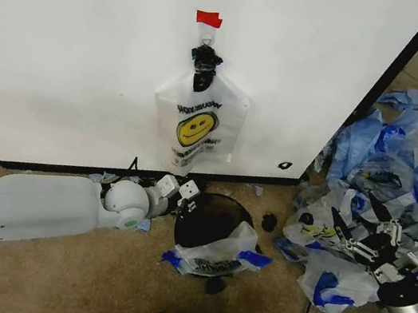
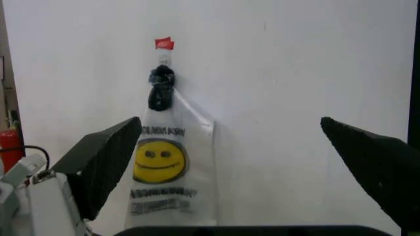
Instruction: Pick up the garbage bag from the wall and place it over the trash bin.
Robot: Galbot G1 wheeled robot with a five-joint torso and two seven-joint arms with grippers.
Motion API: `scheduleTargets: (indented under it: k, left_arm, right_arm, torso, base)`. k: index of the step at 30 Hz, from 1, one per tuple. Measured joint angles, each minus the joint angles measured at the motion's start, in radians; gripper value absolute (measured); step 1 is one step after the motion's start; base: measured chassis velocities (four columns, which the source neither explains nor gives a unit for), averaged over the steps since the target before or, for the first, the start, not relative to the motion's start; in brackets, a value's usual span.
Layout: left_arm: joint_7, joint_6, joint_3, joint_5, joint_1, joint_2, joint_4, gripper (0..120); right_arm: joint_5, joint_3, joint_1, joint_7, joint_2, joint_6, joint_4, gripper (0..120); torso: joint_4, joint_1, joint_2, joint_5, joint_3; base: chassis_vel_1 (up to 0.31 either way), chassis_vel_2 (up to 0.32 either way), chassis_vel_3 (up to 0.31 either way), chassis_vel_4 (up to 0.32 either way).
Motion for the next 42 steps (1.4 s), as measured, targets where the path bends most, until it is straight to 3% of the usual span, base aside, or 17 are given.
scheduleTargets:
  k: [2, 6, 7, 9, 12, 13, 15, 21, 23, 25, 33, 42]
  left_arm:
    - [-0.027, 0.016, -0.021, -0.031, 0.012, 0.004, -0.012, 3]
    - [-0.157, 0.039, -0.198, -0.193, 0.126, 0.023, -0.081, 3]
    - [-0.157, 0.039, -0.198, -0.193, 0.126, 0.023, -0.081, 3]
    - [-0.299, 0.019, -0.324, -0.348, 0.224, 0.025, -0.155, 3]
    - [-0.432, -0.013, -0.461, -0.468, 0.339, 0.021, -0.22, 3]
    - [-0.432, -0.013, -0.461, -0.468, 0.339, 0.021, -0.22, 3]
    - [-0.546, -0.058, -0.604, -0.543, 0.491, 0.017, -0.279, 3]
    - [-0.623, -0.103, -0.784, -0.596, 0.707, 0.023, -0.356, 3]
    - [-0.639, -0.129, -0.92, -0.573, 0.85, 0.017, -0.376, 3]
    - [-0.65, -0.147, -0.994, -0.545, 0.931, 0.002, -0.378, 3]
    - [-0.76, -0.191, -1.055, -0.447, 1.018, -0.078, -0.35, 3]
    - [-0.83, -0.239, -1.056, -0.356, 1.068, -0.088, -0.325, 3]
  right_arm:
    - [0.003, -0.003, 0.003, 0.001, -0.001, -0.001, 0.0, 100]
    - [0.026, -0.023, 0.032, 0.018, -0.009, -0.006, -0.005, 100]
    - [0.026, -0.023, 0.032, 0.018, -0.009, -0.006, -0.005, 100]
    - [0.047, -0.034, 0.048, 0.03, -0.015, -0.01, -0.005, 100]
    - [0.064, -0.043, 0.062, 0.044, -0.019, -0.017, -0.005, 100]
    - [0.064, -0.043, 0.062, 0.044, -0.019, -0.017, -0.005, 100]
    - [0.085, -0.056, 0.078, 0.071, -0.023, -0.023, -0.004, 100]
    - [0.097, -0.064, 0.1, 0.083, -0.033, -0.031, -0.014, 100]
    - [0.101, -0.068, 0.107, 0.084, -0.036, -0.039, -0.017, 100]
    - [0.102, -0.072, 0.112, 0.084, -0.038, -0.044, -0.021, 100]
    - [0.102, -0.09, 0.106, 0.146, -0.043, -0.079, -0.008, 100]
    - [0.094, -0.1, 0.041, 0.219, -0.076, -0.109, 0.019, 100]
  torso:
    - [0.0002, 0.0, 0.0, -0.0001, 0.0]
    - [0.0, 0.0, 0.0, -0.0001, 0.0]
    - [0.0, 0.0, 0.0, -0.0001, 0.0]
    - [0.0, 0.0, 0.0, -0.0002, 0.0]
    - [-0.0003, 0.0, 0.0, -0.0005, 0.0]
    - [-0.0003, 0.0, 0.0, -0.0005, 0.0]
    - [-0.0002, 0.0, 0.0, -0.0005, 0.0]
    - [0.0003, 0.0, 0.0, -0.0001, 0.0]
    - [-0.0002, 0.0, 0.0, -0.0006, 0.0]
    - [0.0002, 0.0, 0.0, -0.0003, 0.0]
    - [-0.0005, 0.0, 0.0, -0.0001, 0.0]
    - [-0.0001, 0.0, 0.0, -0.0003, 0.0]
  base:
    - [0.0, 0.0, 0.0, 0.0]
    - [0.0, 0.0, 0.0, 0.0]
    - [0.0, 0.0, 0.0, 0.0]
    - [0.0, 0.0, 0.0, 0.0]
    - [0.0, 0.0, 0.0, 0.0]
    - [0.0, 0.0, 0.0, 0.0]
    - [0.0, 0.0, 0.0, 0.0]
    - [0.0, 0.0, 0.0, 0.0]
    - [0.0, 0.0, 0.0, 0.0]
    - [0.0, 0.0, 0.0, 0.0]
    - [0.0, 0.0, 0.0, 0.0]
    - [0.0, 0.0, 0.0, 0.0]
